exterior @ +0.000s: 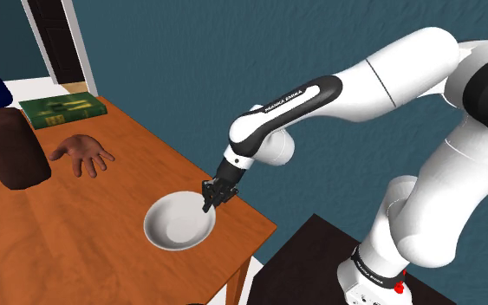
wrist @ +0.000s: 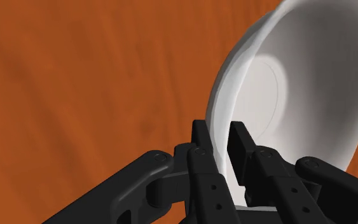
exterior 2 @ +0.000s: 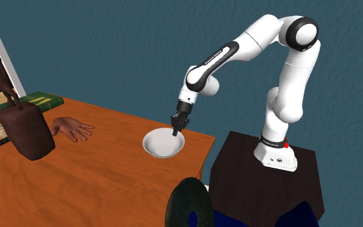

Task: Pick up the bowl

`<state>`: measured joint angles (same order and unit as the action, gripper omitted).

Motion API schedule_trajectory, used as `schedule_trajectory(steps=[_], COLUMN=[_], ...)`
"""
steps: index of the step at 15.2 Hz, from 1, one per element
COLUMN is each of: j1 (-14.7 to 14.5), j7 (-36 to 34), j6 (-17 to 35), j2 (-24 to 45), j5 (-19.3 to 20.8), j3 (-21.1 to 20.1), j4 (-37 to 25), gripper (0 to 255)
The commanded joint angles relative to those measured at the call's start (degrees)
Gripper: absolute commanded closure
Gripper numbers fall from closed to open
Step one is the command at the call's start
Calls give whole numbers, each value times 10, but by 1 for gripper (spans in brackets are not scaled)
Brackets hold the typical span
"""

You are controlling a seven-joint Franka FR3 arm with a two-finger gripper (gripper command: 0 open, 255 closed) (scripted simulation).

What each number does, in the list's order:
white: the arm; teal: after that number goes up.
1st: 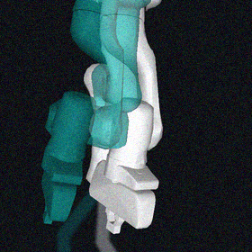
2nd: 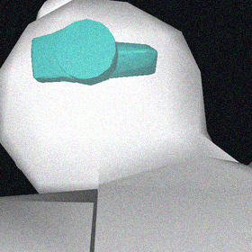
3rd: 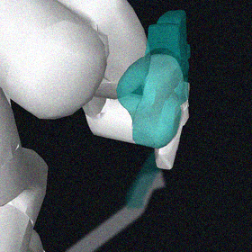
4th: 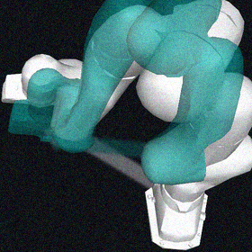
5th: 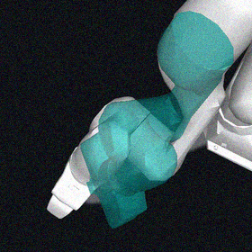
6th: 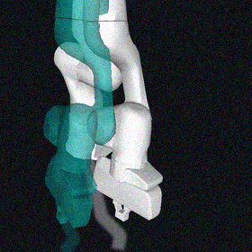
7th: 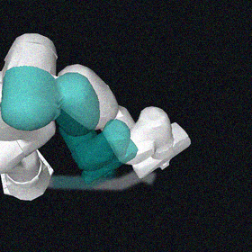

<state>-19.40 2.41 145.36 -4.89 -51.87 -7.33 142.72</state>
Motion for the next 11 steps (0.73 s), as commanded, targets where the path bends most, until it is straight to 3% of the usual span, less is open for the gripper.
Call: schedule_trajectory(steps=[1, 11], j1=[2, 12], j7=[-17, -76], j6=[-12, -62], j2=[-14, -61], j5=[15, 65], j3=[0, 2], j4=[-1, -16], gripper=[255, 255])
